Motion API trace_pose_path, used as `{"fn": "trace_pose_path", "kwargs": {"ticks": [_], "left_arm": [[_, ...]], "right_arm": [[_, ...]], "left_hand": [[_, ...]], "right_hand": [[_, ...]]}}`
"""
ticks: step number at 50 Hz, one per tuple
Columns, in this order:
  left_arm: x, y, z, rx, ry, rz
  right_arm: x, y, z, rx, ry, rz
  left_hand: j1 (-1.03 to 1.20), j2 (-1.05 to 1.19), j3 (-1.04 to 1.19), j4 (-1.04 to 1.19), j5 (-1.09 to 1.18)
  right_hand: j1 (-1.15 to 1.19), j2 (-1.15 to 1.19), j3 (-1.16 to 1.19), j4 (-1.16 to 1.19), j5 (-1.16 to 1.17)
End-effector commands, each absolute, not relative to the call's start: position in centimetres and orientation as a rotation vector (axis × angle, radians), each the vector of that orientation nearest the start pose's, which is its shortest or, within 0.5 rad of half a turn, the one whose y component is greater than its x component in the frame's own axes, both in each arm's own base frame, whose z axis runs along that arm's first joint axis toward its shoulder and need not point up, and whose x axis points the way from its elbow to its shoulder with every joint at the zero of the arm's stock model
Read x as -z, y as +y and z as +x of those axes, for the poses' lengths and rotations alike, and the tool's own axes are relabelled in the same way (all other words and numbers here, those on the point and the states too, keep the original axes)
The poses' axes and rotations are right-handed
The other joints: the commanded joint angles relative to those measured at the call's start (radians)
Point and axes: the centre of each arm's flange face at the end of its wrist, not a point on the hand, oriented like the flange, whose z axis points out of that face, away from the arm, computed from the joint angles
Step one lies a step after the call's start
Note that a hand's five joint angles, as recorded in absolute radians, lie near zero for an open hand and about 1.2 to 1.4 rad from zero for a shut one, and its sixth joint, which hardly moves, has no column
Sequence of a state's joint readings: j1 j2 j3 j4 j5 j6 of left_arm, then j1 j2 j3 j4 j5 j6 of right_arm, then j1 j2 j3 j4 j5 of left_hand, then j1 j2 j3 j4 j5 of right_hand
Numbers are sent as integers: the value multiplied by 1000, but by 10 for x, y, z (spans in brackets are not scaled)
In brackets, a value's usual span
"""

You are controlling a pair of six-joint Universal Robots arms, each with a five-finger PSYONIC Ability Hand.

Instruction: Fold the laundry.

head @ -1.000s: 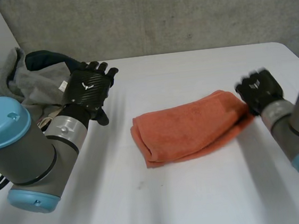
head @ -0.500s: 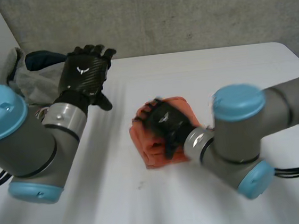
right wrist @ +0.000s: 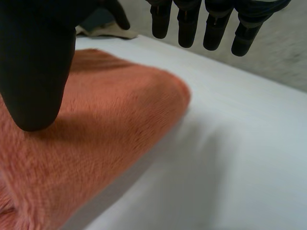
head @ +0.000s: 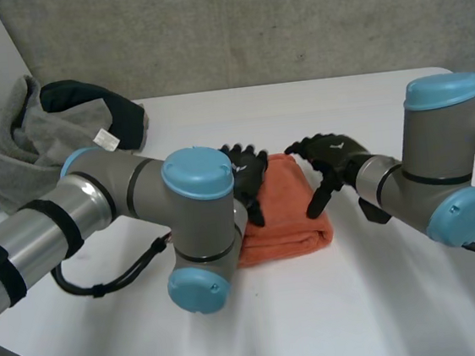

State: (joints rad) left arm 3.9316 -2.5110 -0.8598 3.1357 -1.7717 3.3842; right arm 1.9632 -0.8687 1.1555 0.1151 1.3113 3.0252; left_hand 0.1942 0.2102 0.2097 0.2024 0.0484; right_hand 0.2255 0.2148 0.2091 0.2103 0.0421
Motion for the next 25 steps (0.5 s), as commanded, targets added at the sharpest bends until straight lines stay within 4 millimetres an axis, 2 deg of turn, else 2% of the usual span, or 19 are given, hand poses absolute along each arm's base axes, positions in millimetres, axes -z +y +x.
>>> {"fn": "trace_pose_path", "kwargs": {"ticks": [1,5,9,13,14,16,17,21,25], "left_arm": [[-117,-244,-382,1741,2377,1100],[-114,-237,-376,1689,2375,1134],[-120,-236,-375,1700,2379,1130],[-152,-235,-376,1805,2356,1106],[-170,-234,-378,1872,2340,1104],[-189,-231,-379,1945,2324,1111],[-208,-229,-380,2019,2306,1123],[-245,-226,-382,2186,2257,1183],[-262,-232,-379,2280,2234,1280]], "right_arm": [[-137,-317,308,1359,2234,-835],[-130,-318,306,1354,2266,-865],[-138,-321,302,1436,2299,-921],[-168,-318,296,1557,2278,-955],[-173,-316,295,1571,2275,-953],[-183,-310,286,1615,2279,-925],[-186,-307,284,1636,2272,-915],[-179,-298,276,1678,2282,-858],[-159,-281,267,1590,2344,-771]], "left_hand": [[8,-8,-8,-1,-21],[5,-11,-11,-4,-24],[8,-8,-8,-1,-21],[2,-14,-14,-6,-27],[-4,-20,-20,-12,-33],[-10,-26,-26,-18,-39],[-10,-26,-26,-18,-39],[-13,-29,-28,-21,-42],[-10,-26,-26,-18,-39]], "right_hand": [[-51,-40,-35,-36,-42],[-51,-40,-35,-36,-42],[-26,-16,-10,-11,-17],[6,17,23,21,15],[9,20,26,24,18],[9,20,26,24,18],[6,17,23,22,15],[-5,5,11,10,3],[-8,2,8,7,0]]}}
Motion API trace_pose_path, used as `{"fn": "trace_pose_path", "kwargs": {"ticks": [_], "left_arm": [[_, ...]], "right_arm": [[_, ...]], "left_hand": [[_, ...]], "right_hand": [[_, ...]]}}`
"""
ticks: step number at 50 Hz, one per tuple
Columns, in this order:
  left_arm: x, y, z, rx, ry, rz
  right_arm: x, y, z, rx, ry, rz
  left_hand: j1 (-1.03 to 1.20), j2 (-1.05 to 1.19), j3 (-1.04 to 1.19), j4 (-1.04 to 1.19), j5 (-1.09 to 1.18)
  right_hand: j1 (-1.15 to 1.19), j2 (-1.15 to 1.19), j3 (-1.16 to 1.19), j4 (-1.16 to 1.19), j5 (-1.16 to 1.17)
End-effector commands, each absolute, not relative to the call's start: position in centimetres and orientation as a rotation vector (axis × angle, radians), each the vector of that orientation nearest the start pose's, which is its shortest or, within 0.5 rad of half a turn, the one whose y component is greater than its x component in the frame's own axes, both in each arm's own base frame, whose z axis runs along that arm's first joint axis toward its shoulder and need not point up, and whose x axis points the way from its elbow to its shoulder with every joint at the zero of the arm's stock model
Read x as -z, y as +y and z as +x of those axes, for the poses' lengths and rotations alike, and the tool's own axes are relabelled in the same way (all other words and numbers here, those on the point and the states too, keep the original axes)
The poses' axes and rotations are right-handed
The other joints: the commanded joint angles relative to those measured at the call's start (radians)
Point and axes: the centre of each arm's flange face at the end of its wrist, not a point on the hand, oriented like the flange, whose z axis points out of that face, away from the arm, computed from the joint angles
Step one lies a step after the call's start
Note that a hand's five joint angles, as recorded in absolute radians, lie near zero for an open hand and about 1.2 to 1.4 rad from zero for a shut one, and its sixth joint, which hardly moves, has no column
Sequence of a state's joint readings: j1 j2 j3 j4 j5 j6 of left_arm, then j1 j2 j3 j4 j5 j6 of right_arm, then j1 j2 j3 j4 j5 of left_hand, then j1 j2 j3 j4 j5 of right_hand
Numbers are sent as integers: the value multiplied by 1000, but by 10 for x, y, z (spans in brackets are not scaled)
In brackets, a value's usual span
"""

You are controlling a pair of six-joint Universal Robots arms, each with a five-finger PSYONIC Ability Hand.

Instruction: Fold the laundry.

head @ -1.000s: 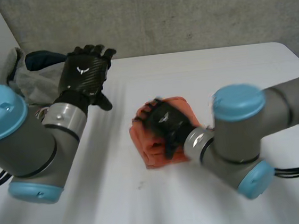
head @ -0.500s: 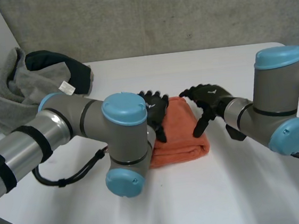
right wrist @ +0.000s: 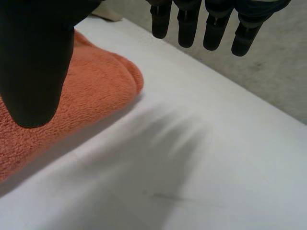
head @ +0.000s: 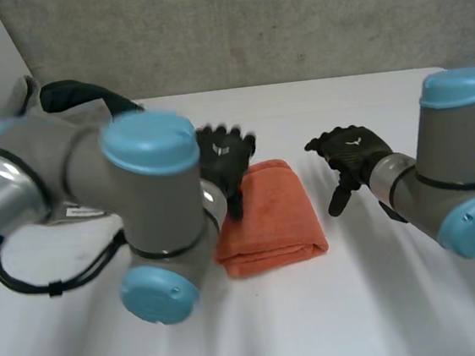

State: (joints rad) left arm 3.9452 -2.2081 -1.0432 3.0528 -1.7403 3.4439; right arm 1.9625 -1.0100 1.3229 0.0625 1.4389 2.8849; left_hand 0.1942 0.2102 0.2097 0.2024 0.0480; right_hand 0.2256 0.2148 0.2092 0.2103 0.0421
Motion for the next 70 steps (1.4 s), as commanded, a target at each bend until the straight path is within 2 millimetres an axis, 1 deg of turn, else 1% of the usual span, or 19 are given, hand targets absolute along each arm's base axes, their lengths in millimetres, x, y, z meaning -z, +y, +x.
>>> {"fn": "trace_pose_path", "kwargs": {"ticks": [1,9,24,27,30,34,37,39,42,45,46,47,52,55,59,62,63,65,70], "left_arm": [[-263,-233,-379,2291,2235,1311],[-261,-218,-388,2329,2346,1729],[-261,-214,-386,2310,2411,1747],[-261,-214,-387,2312,2409,1749],[-261,-214,-387,2317,2405,1748],[-262,-213,-387,2321,2401,1750],[-266,-212,-386,2335,2389,1748],[-269,-212,-386,2347,2380,1746],[-274,-210,-386,2368,2364,1745],[-282,-209,-385,2400,2352,1732],[-284,-208,-385,2407,2353,1728],[-285,-208,-385,2412,2356,1724],[-297,-204,-383,2461,2348,1708],[-301,-201,-384,2481,2330,1713],[-301,-199,-385,2482,2327,1725],[-300,-199,-385,2477,2331,1725],[-300,-199,-385,2477,2331,1725],[-300,-199,-386,2475,2333,1728],[-299,-199,-386,2477,2331,1728]], "right_arm": [[-151,-274,266,1541,2361,-735],[-135,-262,271,1474,2319,-596],[-107,-264,306,1398,2224,-637],[-101,-269,309,1401,2227,-637],[-96,-278,311,1414,2232,-619],[-106,-293,305,1560,2200,-538],[-135,-309,304,1718,2093,-483],[-148,-334,291,1804,2076,-435],[-144,-367,269,1850,2119,-371],[-134,-424,225,1929,2222,-307],[-134,-433,218,1949,2235,-297],[-133,-457,192,2025,2271,-270],[-140,-511,137,2222,2250,-181],[-141,-528,122,2271,2236,-154],[-137,-551,87,2307,2272,-101],[-136,-555,79,2325,2270,-86],[-134,-555,76,2328,2278,-74],[-131,-555,75,2321,2285,-73],[-128,-556,68,2331,2302,-59]], "left_hand": [[-7,-23,-23,-15,-35],[8,-8,-8,-1,-21],[10,-6,-5,2,-18],[10,-6,-5,2,-18],[10,-6,-5,2,-18],[13,-3,-2,5,-15],[13,-3,-2,5,-15],[13,-3,-2,5,-15],[13,-3,-2,5,-15],[13,-3,-2,5,-15],[13,-3,-2,5,-15],[13,-3,-2,5,-15],[13,-3,-2,5,-15],[13,-3,-2,5,-15],[13,-3,-2,5,-15],[10,-5,-5,2,-18],[10,-6,-5,2,-18],[10,-6,-5,2,-18],[10,-6,-5,2,-18]], "right_hand": [[-9,2,8,7,0],[6,17,23,21,15],[65,75,81,80,74],[252,263,268,267,261],[1168,1178,1184,1183,1177],[1171,1181,1187,1186,1180],[1171,1181,1187,1186,1180],[1171,1181,1187,1186,1180],[1171,1181,1187,1186,1180],[1171,1181,1187,1186,1180],[1171,1181,1187,1186,1180],[1171,1181,1187,1186,1180],[1171,1181,1187,1186,1180],[1171,1181,1187,1186,1180],[1171,1181,1187,1186,1180],[1171,1181,1187,1186,1180],[1047,1057,1063,1062,1056],[15,26,31,30,24],[-51,-40,-35,-36,-42]]}}
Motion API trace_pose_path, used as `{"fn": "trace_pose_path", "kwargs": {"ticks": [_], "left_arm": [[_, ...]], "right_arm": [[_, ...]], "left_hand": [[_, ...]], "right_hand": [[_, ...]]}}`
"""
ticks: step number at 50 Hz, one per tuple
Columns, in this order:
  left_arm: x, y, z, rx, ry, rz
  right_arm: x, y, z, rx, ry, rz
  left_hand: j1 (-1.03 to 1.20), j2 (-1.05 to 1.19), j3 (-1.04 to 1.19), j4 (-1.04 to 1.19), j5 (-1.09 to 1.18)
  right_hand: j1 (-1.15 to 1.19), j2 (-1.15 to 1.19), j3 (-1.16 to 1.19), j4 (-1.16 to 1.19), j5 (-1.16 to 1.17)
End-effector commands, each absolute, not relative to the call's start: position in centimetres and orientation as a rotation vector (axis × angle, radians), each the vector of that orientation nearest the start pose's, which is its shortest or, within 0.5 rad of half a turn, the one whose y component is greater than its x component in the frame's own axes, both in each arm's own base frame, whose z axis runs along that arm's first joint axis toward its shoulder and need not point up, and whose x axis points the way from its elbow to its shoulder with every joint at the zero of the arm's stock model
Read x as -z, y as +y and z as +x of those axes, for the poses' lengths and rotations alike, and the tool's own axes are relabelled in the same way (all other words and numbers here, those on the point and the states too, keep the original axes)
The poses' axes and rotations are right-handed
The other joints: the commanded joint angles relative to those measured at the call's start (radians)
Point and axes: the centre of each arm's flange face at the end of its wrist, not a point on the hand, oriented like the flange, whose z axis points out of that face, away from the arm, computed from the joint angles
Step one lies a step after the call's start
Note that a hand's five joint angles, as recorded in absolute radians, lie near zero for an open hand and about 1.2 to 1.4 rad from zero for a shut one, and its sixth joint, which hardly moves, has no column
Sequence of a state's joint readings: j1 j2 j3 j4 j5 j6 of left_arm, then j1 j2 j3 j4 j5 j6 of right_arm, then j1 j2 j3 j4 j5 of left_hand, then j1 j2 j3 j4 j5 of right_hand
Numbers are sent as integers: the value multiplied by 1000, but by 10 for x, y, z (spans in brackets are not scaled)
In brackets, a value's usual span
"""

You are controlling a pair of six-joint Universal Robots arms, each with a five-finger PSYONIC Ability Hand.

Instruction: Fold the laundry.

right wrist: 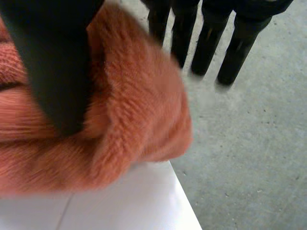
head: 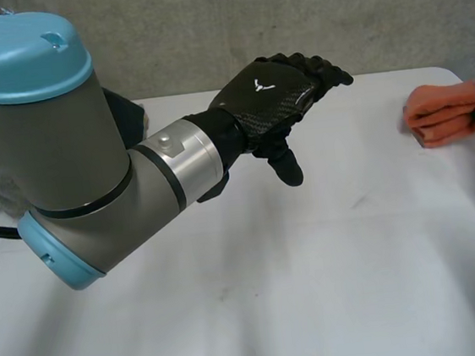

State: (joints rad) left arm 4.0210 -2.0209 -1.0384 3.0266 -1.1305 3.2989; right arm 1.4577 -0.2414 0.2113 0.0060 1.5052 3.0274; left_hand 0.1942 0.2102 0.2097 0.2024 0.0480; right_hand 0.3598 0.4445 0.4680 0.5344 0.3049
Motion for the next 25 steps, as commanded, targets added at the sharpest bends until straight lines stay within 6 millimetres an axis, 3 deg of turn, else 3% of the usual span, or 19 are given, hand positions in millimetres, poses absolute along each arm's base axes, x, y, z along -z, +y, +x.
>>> {"fn": "trace_pose_path", "kwargs": {"ticks": [1,4,6,12,16,18,21,22,25], "left_arm": [[-299,-200,-387,-1608,-1505,-1116],[-299,-200,-387,-1610,-1501,-1117],[-299,-200,-387,-1609,-1501,-1115],[-299,-195,-389,-1600,-1494,-1122],[-302,-196,-388,-1616,-1498,-1112],[-305,-200,-386,-1658,-1522,-1085],[-313,-208,-382,-1737,-1541,-1033],[-317,-212,-380,-1774,-1542,-1011],[-339,-234,-365,-1958,-1573,-877]], "right_arm": [[-129,-556,62,2345,2316,-35],[-131,-557,40,2407,2388,45],[-135,-556,29,2473,2482,-2],[-150,-551,35,2561,2546,-198],[-175,-537,39,2611,2476,-222],[-193,-523,48,2653,2401,-274],[-217,-498,79,2688,2244,-407],[-224,-483,98,2666,2177,-490],[-225,-450,127,2561,2107,-647]], "left_hand": [[10,-6,-5,2,-18],[10,-6,-5,2,-18],[10,-6,-5,2,-18],[10,-6,-5,2,-18],[13,-3,-2,5,-15],[13,-3,-2,5,-15],[10,-6,-5,2,-18],[10,-6,-5,2,-18],[10,-6,-5,2,-18]], "right_hand": [[-185,-270,-293,-360,-305],[-185,-270,-293,-360,-305],[-185,-270,-293,-360,-305],[-185,-270,-293,-360,-305],[-185,-270,-293,-360,-305],[-185,-270,-293,-360,-305],[-185,-270,-293,-360,-305],[-185,-270,-293,-360,-305],[-185,-270,-293,-360,-305]]}}
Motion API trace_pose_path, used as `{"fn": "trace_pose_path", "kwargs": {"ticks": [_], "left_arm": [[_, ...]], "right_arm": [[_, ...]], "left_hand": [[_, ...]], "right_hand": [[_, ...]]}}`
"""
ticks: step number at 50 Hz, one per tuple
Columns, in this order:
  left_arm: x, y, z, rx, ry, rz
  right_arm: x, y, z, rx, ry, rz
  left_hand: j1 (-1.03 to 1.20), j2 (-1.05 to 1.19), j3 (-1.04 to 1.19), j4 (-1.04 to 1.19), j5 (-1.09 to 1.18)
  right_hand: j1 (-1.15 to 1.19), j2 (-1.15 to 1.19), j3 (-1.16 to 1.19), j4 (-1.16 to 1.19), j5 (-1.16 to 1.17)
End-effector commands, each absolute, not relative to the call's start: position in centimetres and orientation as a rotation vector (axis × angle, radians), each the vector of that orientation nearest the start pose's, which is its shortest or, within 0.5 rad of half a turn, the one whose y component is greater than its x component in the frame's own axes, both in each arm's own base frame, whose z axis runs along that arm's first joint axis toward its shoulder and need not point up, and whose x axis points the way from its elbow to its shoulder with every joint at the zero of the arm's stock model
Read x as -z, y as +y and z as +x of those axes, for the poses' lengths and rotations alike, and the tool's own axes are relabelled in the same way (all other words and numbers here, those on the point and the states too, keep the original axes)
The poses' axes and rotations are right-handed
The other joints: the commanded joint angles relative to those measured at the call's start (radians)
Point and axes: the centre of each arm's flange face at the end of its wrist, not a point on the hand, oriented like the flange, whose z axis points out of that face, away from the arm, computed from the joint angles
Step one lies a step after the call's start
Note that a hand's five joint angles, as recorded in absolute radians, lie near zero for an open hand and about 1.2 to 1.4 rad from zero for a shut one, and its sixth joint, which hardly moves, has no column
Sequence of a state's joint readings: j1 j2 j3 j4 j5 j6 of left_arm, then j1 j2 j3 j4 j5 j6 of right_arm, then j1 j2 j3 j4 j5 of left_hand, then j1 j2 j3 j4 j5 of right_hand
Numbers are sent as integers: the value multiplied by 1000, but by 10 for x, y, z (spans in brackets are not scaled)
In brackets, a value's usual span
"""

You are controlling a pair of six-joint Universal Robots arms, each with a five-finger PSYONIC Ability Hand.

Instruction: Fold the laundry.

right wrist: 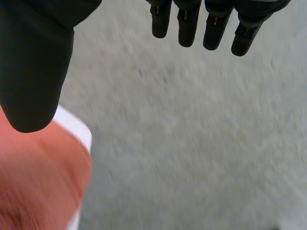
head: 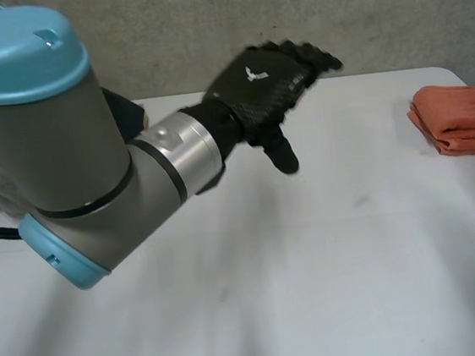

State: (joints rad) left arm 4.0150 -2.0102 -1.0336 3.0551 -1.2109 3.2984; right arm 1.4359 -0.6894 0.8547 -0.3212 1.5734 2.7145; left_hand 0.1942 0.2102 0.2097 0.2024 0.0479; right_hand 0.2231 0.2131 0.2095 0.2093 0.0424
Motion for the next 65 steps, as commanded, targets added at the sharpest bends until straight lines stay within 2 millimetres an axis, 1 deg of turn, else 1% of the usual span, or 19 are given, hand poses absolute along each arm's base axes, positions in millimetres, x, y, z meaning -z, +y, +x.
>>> {"fn": "trace_pose_path", "kwargs": {"ticks": [1,6,12,18,22,26,28,31,32,35,37,38,39,44,49,54,57,63,65], "left_arm": [[-348,-252,-352,-2056,-1617,-795],[-356,-337,-281,-2337,-1819,-596],[-302,-411,-231,-2513,-2104,-874],[-234,-481,-187,-2691,-2223,-1080],[-190,-509,-158,-2707,-2315,-1144],[-160,-524,-150,-2692,-2343,-1191],[-154,-527,-150,-2683,-2336,-1203],[-153,-528,-155,-2679,-2315,-1212],[-153,-526,-158,-2677,-2309,-1213],[-169,-517,-178,-2700,-2248,-1179],[-197,-506,-193,-2738,-2184,-1110],[-227,-491,-205,-2760,-2105,-1014],[-231,-487,-207,-2756,-2097,-998],[-303,-427,-237,-2753,-1851,-768],[-335,-353,-285,-2592,-1681,-703],[-310,-274,-346,-2273,-1655,-814],[-296,-248,-367,-2172,-1656,-867],[-207,-217,-422,-1925,-1731,-1063],[-171,-213,-431,-1852,-1815,-1123]], "right_arm": [[-222,-441,133,2519,2103,-680],[-205,-378,167,2203,2126,-880],[-186,-317,186,1951,2203,-1091],[-170,-298,191,1866,2234,-1177],[-166,-294,192,1840,2244,-1176],[-164,-292,191,1830,2249,-1172],[-164,-292,191,1830,2251,-1169],[-164,-292,191,1830,2252,-1169],[-164,-292,191,1829,2257,-1168],[-165,-292,191,1834,2255,-1168],[-167,-292,191,1840,2255,-1164],[-168,-291,191,1846,2252,-1164],[-168,-291,191,1849,2251,-1164],[-171,-290,190,1858,2246,-1160],[-179,-289,190,1893,2229,-1158],[-188,-288,190,1929,2211,-1153],[-191,-288,189,1944,2204,-1152],[-190,-290,184,1942,2238,-1105],[-190,-290,183,1935,2258,-1059]], "left_hand": [[10,-6,-5,2,-18],[13,-3,-2,5,-15],[13,-3,-2,5,-15],[5,-11,-11,-4,-24],[-1,-17,-17,-9,-29],[40,24,24,31,11],[174,158,159,166,146],[1035,1019,1019,1027,1007],[1200,1184,1185,1192,1172],[1202,1186,1187,1194,1174],[1202,1186,1187,1194,1174],[1202,1186,1187,1194,1174],[1202,1186,1187,1194,1174],[1202,1186,1187,1194,1174],[1202,1186,1187,1194,1174],[1202,1186,1187,1194,1174],[1202,1186,1187,1194,1174],[1202,1186,1187,1194,1174],[636,620,620,627,607]], "right_hand": [[-49,-39,-35,-35,-42],[-49,-39,-35,-35,-42],[-49,-39,-35,-35,-42],[-49,-39,-35,-35,-42],[-49,-39,-35,-35,-42],[-49,-39,-35,-35,-42],[-49,-39,-35,-35,-42],[-49,-39,-35,-35,-42],[-49,-39,-35,-35,-42],[-49,-39,-35,-35,-42],[-49,-39,-35,-35,-42],[-49,-39,-35,-35,-42],[-49,-39,-35,-35,-42],[-49,-39,-35,-35,-42],[-49,-39,-35,-35,-42],[-49,-39,-35,-35,-42],[-49,-39,-35,-35,-42],[-49,-39,-35,-35,-42],[-49,-39,-35,-35,-42]]}}
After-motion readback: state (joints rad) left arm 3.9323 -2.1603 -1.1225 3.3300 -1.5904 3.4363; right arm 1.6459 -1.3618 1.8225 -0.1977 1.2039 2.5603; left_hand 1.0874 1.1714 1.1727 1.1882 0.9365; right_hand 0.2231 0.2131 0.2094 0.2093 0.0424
